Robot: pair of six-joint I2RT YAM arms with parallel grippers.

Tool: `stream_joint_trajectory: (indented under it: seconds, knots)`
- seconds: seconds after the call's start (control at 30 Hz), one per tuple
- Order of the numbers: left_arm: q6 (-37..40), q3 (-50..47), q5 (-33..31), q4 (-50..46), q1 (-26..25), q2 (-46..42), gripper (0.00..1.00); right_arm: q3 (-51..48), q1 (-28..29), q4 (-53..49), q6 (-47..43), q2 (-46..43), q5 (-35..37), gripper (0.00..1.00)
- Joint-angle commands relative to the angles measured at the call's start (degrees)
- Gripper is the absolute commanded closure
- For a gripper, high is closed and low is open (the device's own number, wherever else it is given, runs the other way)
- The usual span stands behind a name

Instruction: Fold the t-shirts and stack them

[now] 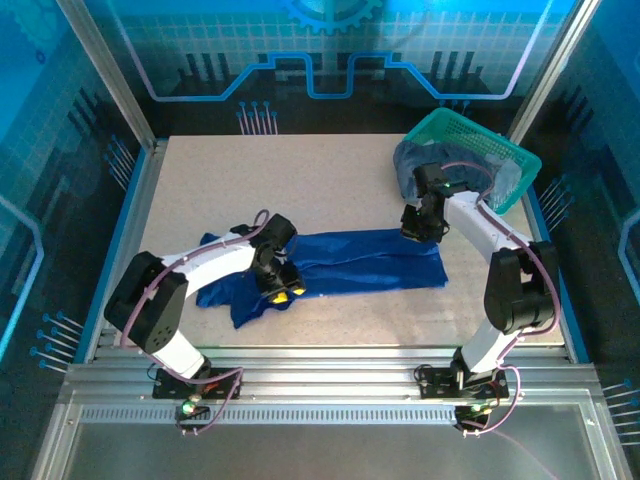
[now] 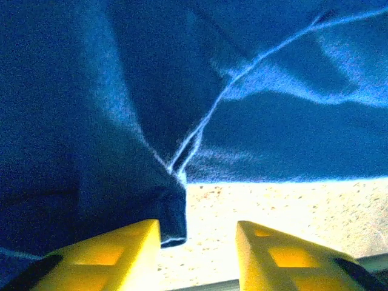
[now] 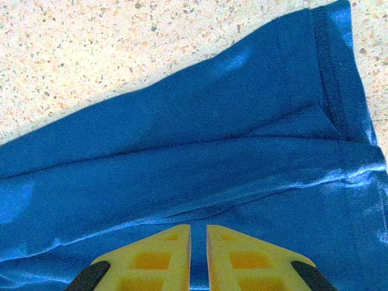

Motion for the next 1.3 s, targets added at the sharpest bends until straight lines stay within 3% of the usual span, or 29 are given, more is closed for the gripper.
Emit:
stream_joint_trajectory:
  seconds: [0.0, 0.13, 0.33, 0.47, 0.63, 0.77, 0.97, 1.1, 1.27]
  knots:
    - [-4.56, -3.17, 6.41, 4.55, 0.88, -2.89, 0.57, -0.45, 0.9, -0.94, -1.03, 0.8, -1.1, 0.84]
    - [-3.32, -3.27, 0.49, 0.58, 4.68, -8.3, 0.58, 0.43, 1.07, -0.94, -1.03, 1.21, -1.28, 0.84]
    - [-1.77, -5.39, -1.4, -0.01, 11.96, -9.82, 0.6, 0.79, 1.71, -0.85, -1.28, 1.73, -1.59, 0.84]
    - [-3.12, -6.2, 1.68, 5.2, 10.3, -6.5, 0.62, 0.88, 2.05, -0.77, -1.12, 2.06, -1.85, 0.84]
    - [-2.93, -7.54, 3.54, 1.61, 6.15, -1.85, 0.69, 1.41, 2.11, -0.6, -1.02, 2.45, -1.85, 0.84]
    - [-0.76, -8.23, 3.19, -0.65, 7.09, -3.44, 0.66, 1.88, 2.1, -0.5, -0.85, 2.78, -1.9, 0.84]
    - [2.93, -8.18, -3.48, -6.01, 18.3, -16.97, 0.53, 2.84, 2.73, -0.26, -1.73, 3.63, -2.52, 0.83]
    - [9.73, -7.94, -7.78, -10.66, 26.79, -17.01, 0.56, 3.45, 2.93, 1.14, -2.3, 5.09, -5.96, 0.81]
    - [15.96, -8.07, -11.02, -8.3, 30.59, -14.35, 0.61, 5.26, 3.11, 0.92, -2.77, 6.68, -7.29, 0.8]
